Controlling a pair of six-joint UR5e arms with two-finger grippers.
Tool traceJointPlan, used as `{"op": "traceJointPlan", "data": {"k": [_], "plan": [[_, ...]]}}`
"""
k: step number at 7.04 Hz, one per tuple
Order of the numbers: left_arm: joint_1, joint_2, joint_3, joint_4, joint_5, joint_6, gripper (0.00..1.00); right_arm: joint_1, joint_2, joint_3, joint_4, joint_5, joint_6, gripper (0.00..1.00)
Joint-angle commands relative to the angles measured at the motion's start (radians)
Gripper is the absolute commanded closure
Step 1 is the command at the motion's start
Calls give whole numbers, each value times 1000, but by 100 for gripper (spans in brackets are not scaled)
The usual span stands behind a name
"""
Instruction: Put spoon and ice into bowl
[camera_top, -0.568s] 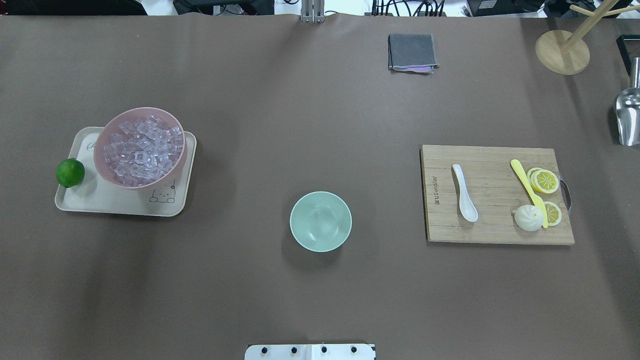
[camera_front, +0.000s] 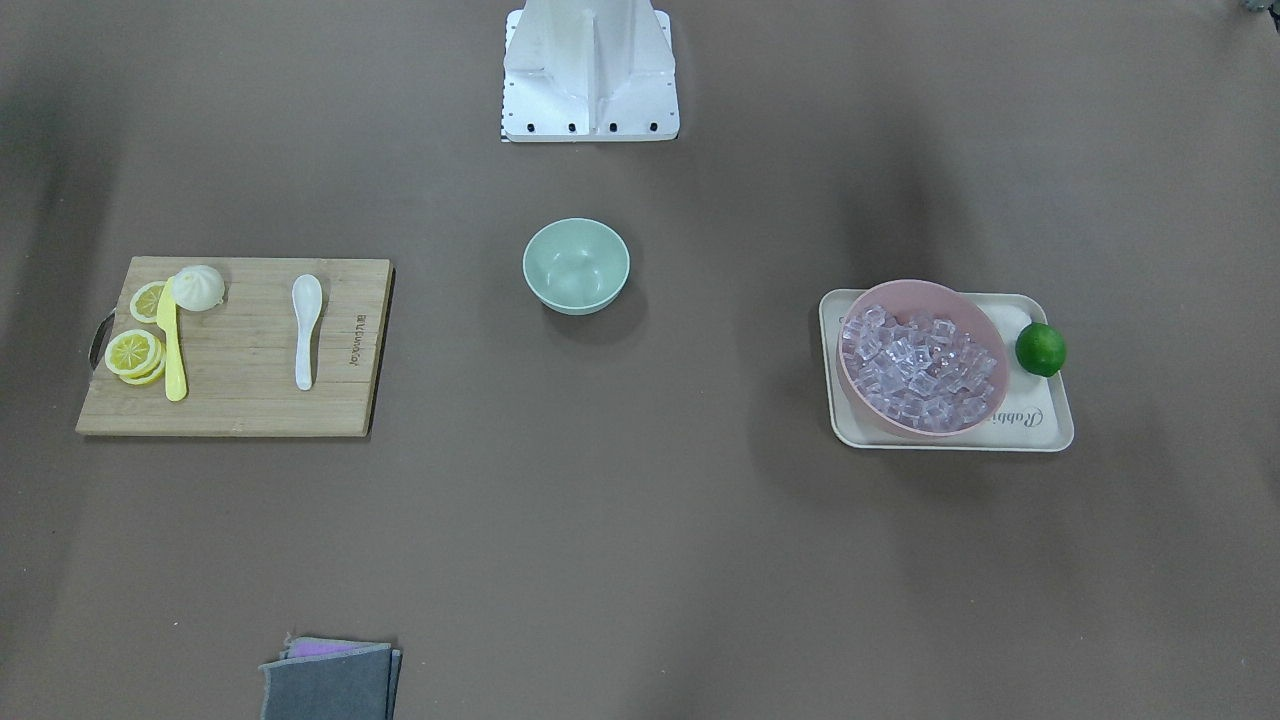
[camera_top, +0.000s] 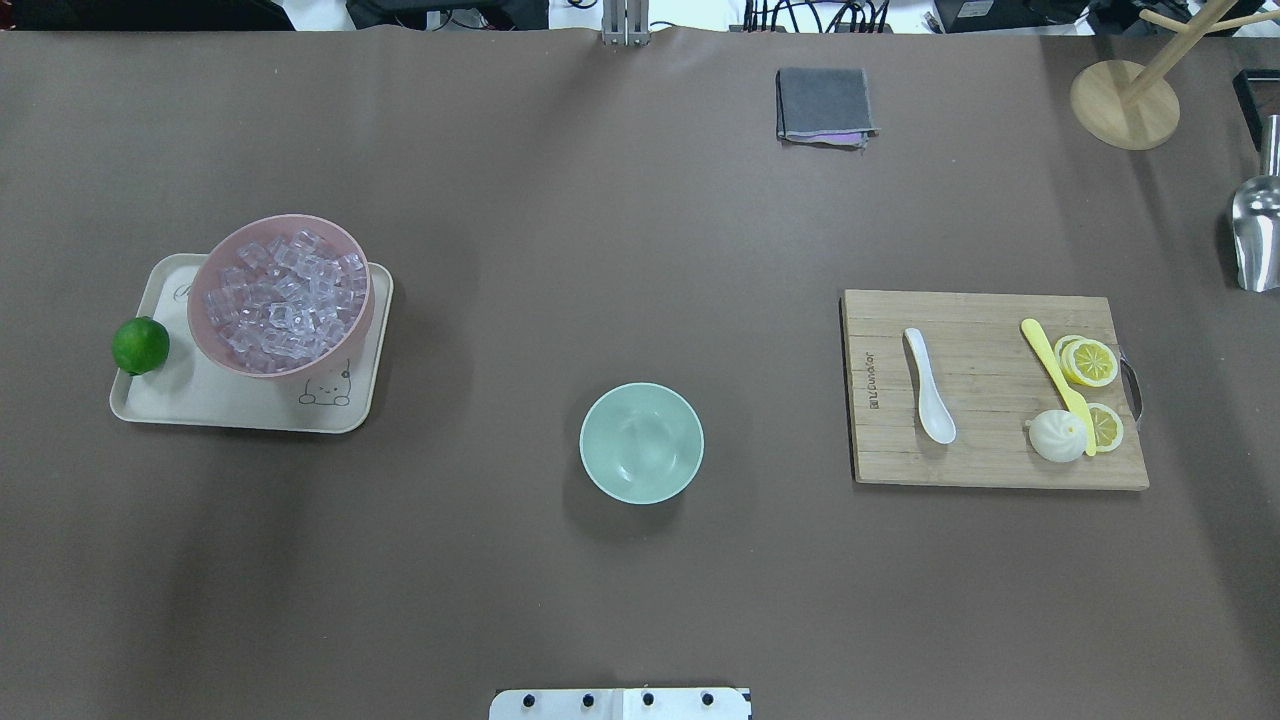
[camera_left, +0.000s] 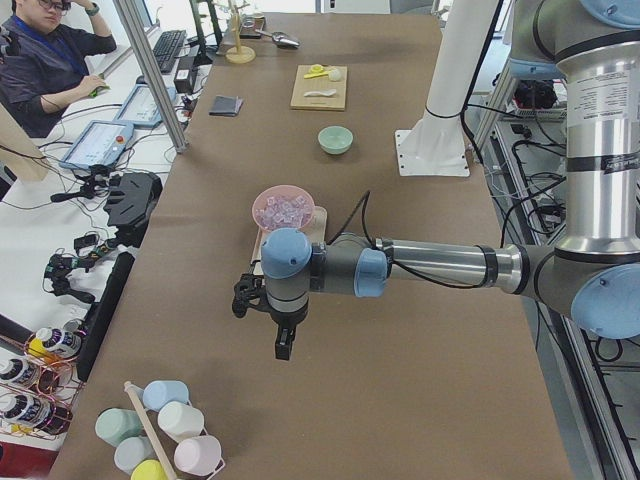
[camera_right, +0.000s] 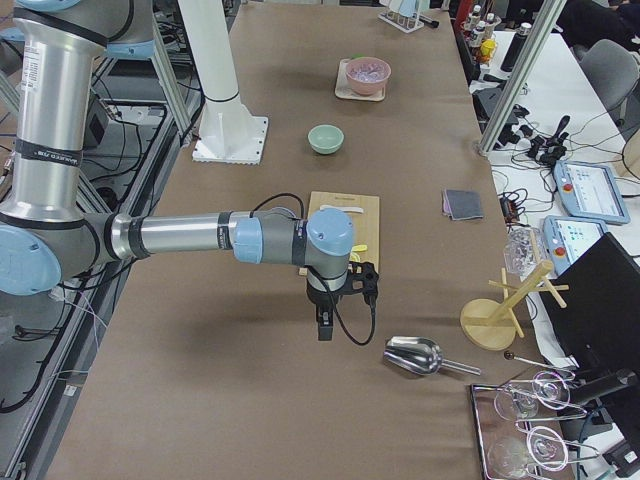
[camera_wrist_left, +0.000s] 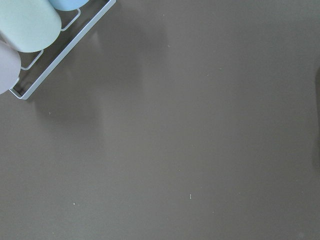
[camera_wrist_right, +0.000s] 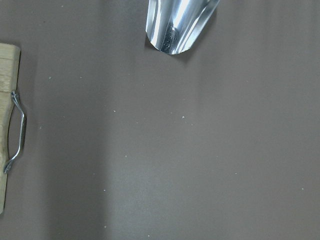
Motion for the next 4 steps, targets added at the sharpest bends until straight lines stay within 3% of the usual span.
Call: {"op": "traceJointPlan", "data": {"k": [1,2,4], "plan": [[-1,-16,-6,-1,3,-8,2,0,2,1,120,-1,1,0],[-1,-31,-11,-3,1,-33,2,0,-1,-16,275,-2,6,0],[-1,-59,-20,-77,1,-31,2,0,4,-13,367,-1,13,0]]}}
